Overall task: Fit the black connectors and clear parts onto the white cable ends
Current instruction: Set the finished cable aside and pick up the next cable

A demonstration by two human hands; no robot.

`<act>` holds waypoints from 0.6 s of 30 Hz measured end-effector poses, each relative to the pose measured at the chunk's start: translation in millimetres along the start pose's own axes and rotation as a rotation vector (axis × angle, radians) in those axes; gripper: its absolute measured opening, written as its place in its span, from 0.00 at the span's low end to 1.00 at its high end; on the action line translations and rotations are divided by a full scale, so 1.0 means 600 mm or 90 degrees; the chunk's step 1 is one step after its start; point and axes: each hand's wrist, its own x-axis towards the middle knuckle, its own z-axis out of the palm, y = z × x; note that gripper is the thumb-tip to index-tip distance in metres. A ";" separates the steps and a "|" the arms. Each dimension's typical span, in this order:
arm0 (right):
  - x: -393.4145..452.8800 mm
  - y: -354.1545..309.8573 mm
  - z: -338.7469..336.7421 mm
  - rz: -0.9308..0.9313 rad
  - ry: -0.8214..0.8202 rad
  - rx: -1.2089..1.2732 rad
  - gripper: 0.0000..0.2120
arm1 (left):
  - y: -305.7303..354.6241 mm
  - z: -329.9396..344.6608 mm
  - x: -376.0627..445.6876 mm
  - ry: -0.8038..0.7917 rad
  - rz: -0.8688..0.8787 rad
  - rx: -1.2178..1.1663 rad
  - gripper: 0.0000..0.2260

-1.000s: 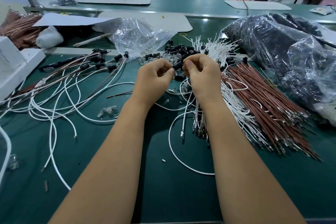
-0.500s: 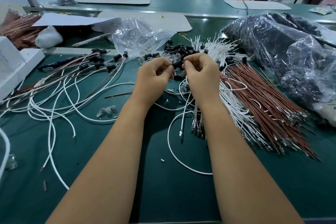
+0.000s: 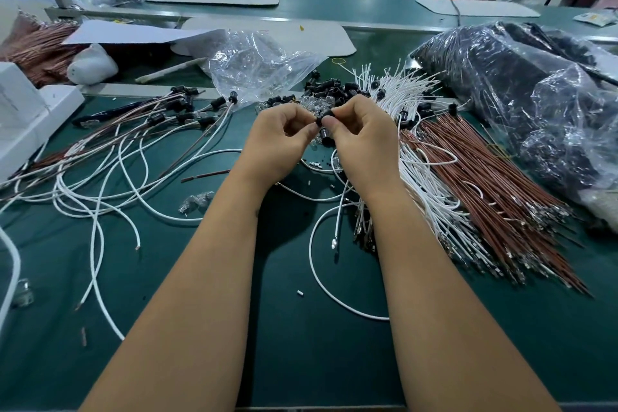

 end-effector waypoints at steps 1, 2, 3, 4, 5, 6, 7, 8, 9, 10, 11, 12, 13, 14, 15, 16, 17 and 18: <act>0.000 0.001 0.000 -0.003 0.000 -0.004 0.07 | 0.001 -0.002 0.000 -0.015 -0.001 0.006 0.01; 0.001 0.001 0.001 -0.006 0.001 -0.008 0.07 | 0.001 -0.004 0.000 -0.031 0.001 0.012 0.02; 0.001 0.001 0.001 -0.009 0.002 -0.012 0.07 | 0.001 -0.006 0.001 -0.047 0.002 0.015 0.03; 0.001 0.000 0.002 -0.010 0.004 -0.014 0.07 | 0.001 -0.008 0.001 -0.057 0.001 0.014 0.03; 0.002 0.000 0.003 -0.008 0.004 -0.013 0.06 | 0.000 -0.009 0.002 -0.058 -0.001 0.012 0.03; 0.002 -0.001 0.003 -0.004 0.004 -0.010 0.06 | -0.001 -0.010 0.003 -0.051 -0.004 0.010 0.04; 0.002 -0.002 0.004 0.001 -0.001 -0.011 0.06 | -0.004 -0.010 0.004 -0.038 -0.006 0.009 0.05; 0.002 -0.002 0.005 0.005 -0.012 -0.021 0.06 | -0.006 -0.010 0.004 -0.021 -0.007 0.009 0.06; 0.002 -0.002 0.005 0.004 -0.027 -0.042 0.06 | -0.009 -0.009 0.004 0.000 -0.006 0.008 0.06; 0.002 -0.001 0.006 -0.002 -0.048 -0.071 0.06 | -0.012 -0.009 0.004 0.022 -0.005 0.007 0.06; 0.002 0.000 0.007 -0.014 -0.076 -0.107 0.06 | -0.015 -0.009 0.005 0.040 -0.004 0.003 0.06; 0.002 0.001 0.009 -0.028 -0.112 -0.151 0.08 | -0.016 -0.009 0.006 0.053 -0.004 -0.006 0.07; 0.001 0.002 0.012 -0.041 -0.153 -0.209 0.10 | -0.017 -0.008 0.007 0.059 -0.003 -0.021 0.07; 0.001 0.003 0.015 -0.055 -0.193 -0.285 0.12 | -0.017 -0.007 0.008 0.062 -0.001 -0.035 0.08; 0.000 0.004 0.019 -0.072 -0.227 -0.368 0.14 | -0.017 -0.007 0.010 0.066 0.005 -0.047 0.08; -0.001 0.006 0.022 -0.090 -0.250 -0.438 0.14 | -0.016 -0.005 0.010 0.069 0.014 -0.058 0.09; -0.003 0.006 0.024 -0.103 -0.262 -0.484 0.14 | -0.015 -0.004 0.010 0.072 0.022 -0.079 0.10; -0.005 0.006 0.024 -0.110 -0.268 -0.507 0.13 | -0.013 -0.003 0.009 0.071 0.025 -0.108 0.12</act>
